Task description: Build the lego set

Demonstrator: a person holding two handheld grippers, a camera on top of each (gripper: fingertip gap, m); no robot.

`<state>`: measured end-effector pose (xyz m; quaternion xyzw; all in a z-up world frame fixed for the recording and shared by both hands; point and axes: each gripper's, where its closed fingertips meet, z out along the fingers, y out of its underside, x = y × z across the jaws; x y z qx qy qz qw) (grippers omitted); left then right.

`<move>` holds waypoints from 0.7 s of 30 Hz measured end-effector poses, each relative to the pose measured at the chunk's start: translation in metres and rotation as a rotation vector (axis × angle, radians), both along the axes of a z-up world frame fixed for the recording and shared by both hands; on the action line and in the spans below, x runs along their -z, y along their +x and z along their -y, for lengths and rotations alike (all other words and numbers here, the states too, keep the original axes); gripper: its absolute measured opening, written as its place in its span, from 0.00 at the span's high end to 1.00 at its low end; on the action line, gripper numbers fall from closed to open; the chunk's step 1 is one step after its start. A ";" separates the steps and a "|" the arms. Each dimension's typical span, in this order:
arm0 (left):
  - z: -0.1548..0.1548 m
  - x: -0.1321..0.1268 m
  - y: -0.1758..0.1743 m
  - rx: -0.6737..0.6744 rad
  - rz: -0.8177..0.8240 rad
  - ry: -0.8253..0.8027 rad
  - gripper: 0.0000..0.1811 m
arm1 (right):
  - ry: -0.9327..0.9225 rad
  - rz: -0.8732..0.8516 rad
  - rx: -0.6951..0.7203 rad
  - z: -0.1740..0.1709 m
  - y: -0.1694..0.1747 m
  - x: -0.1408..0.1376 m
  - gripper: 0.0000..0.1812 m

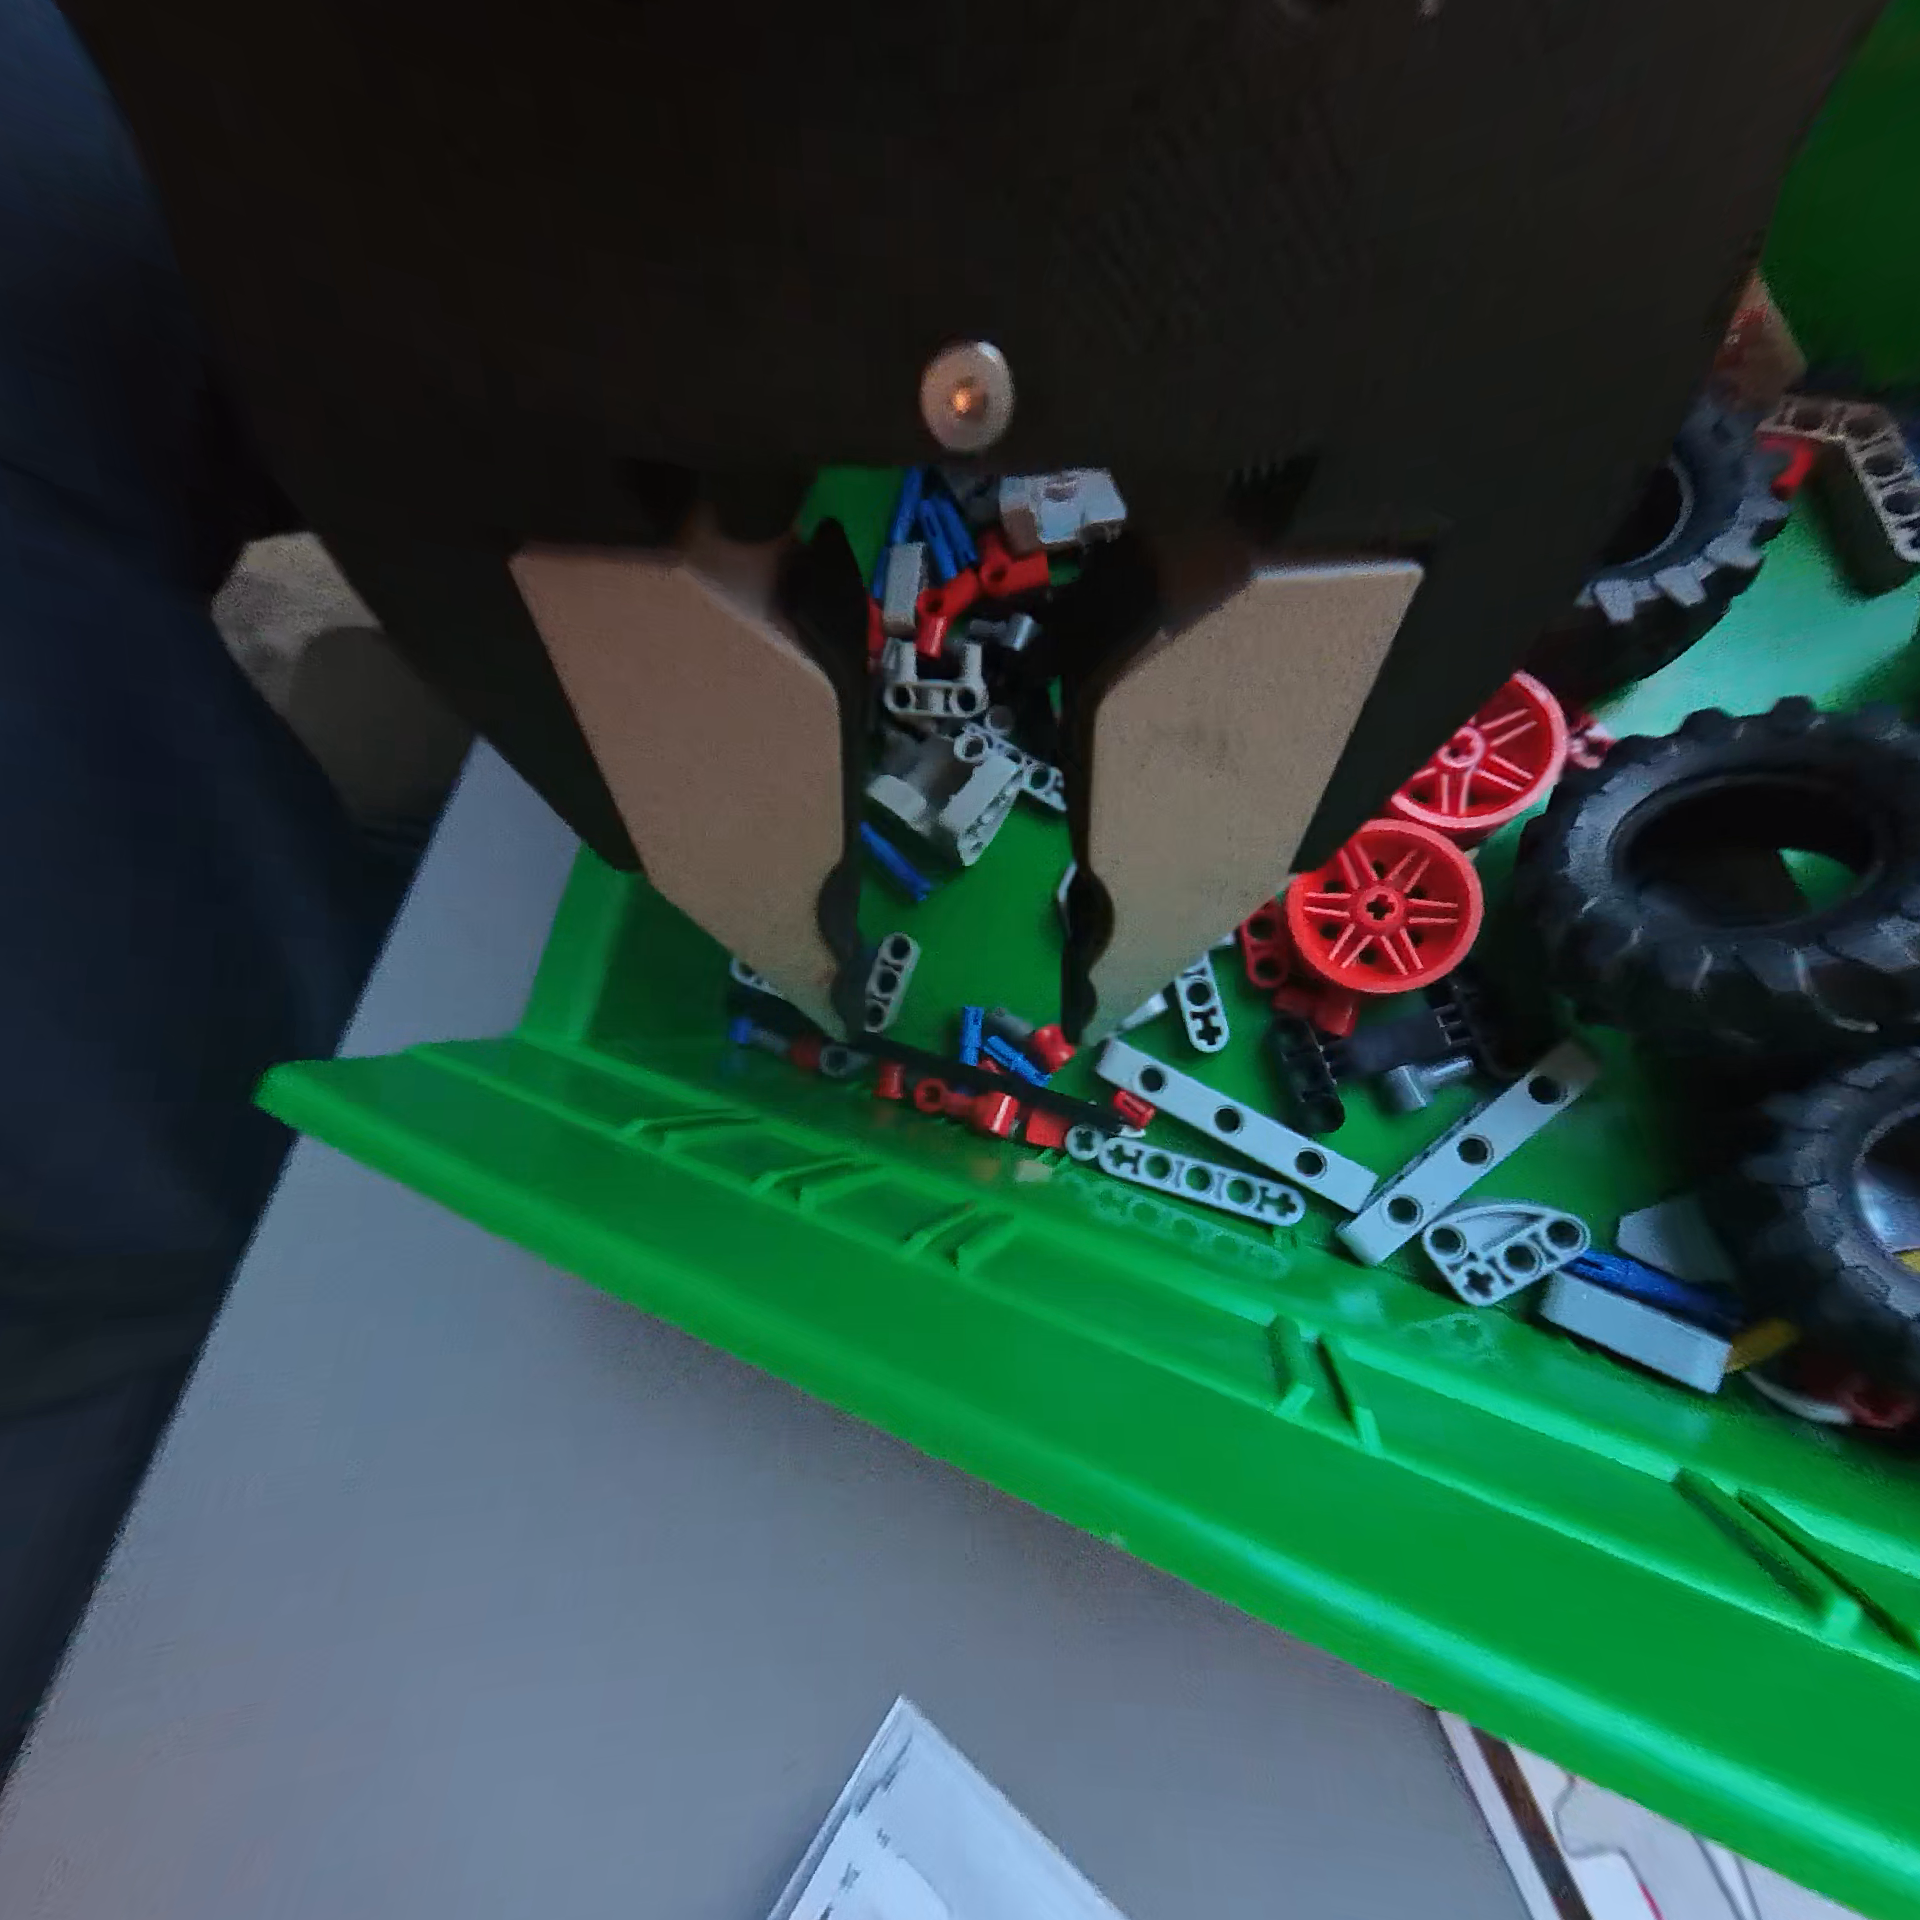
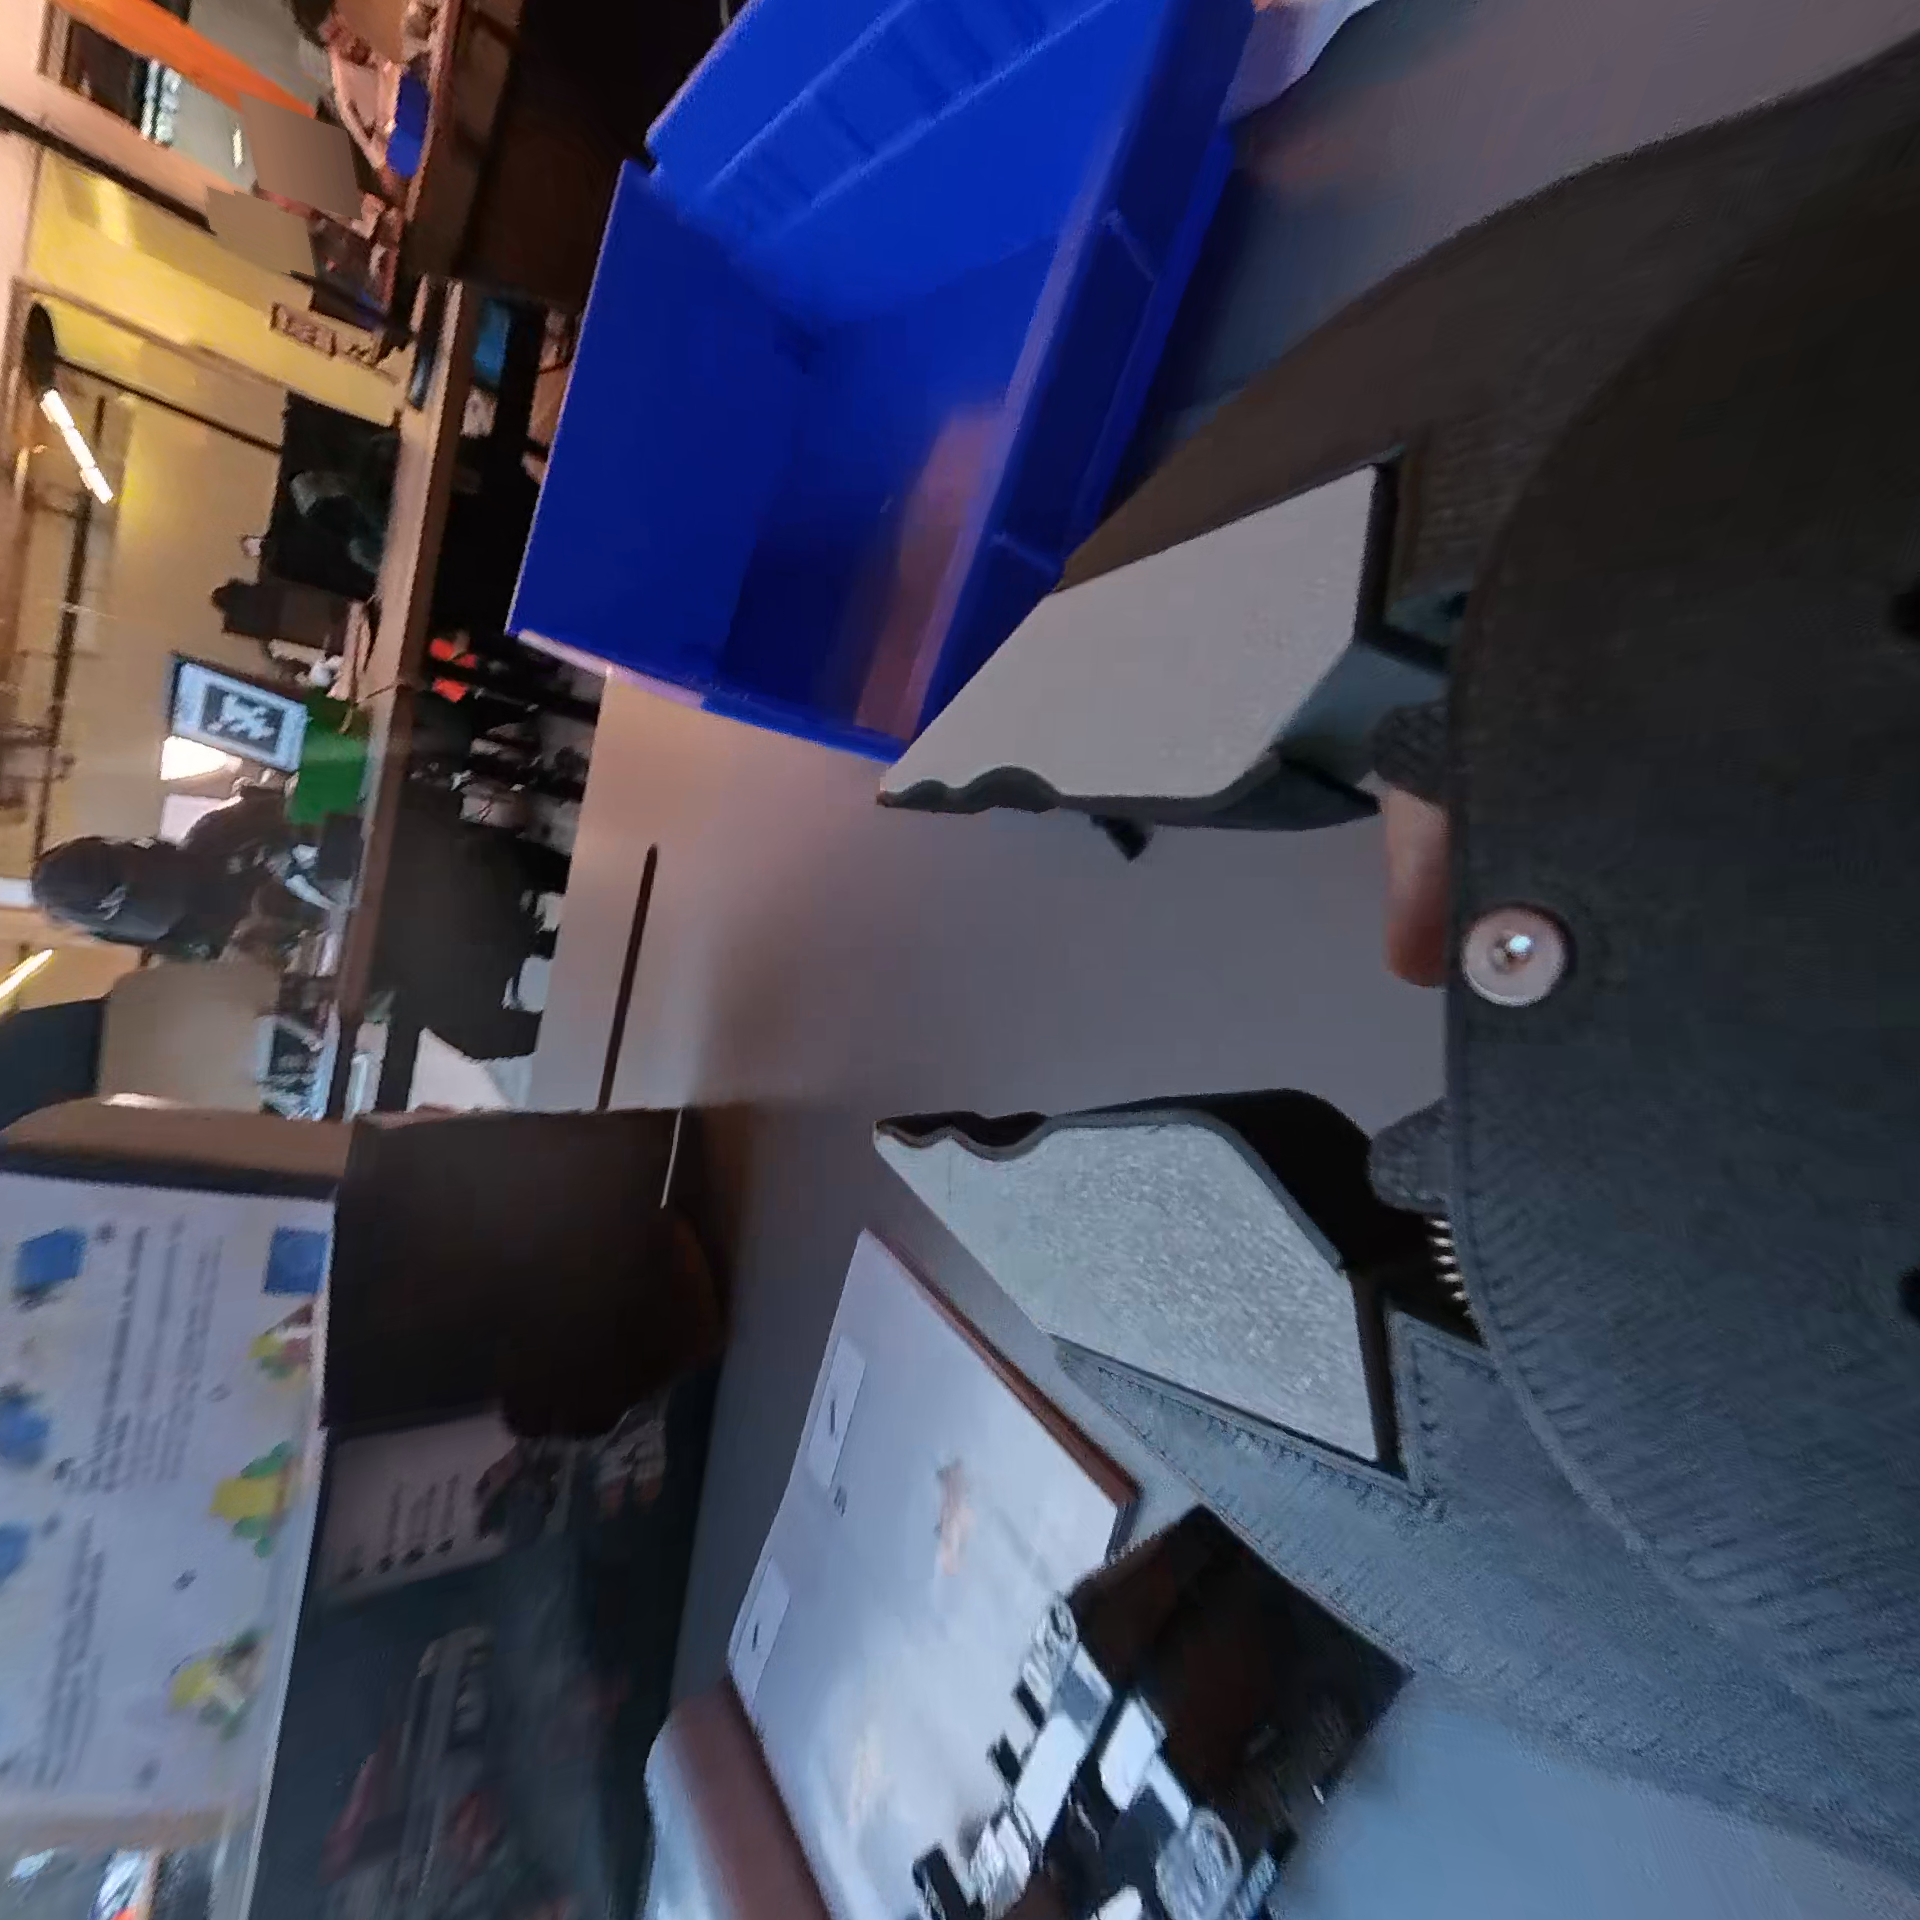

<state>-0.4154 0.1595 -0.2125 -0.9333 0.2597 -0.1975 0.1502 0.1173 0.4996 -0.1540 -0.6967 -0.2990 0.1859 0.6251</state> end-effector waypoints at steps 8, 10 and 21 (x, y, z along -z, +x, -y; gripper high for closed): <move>-0.003 -0.002 -0.010 -0.013 -0.216 0.170 0.78 | -0.013 0.024 0.132 -0.015 0.016 0.004 0.70; -0.019 -0.021 -0.033 -0.142 -0.276 0.281 0.81 | -0.004 0.021 0.142 -0.016 0.016 0.002 0.70; -0.001 -0.005 0.022 0.014 -0.019 0.120 0.84 | -0.008 -0.126 0.147 -0.015 0.031 -0.010 0.70</move>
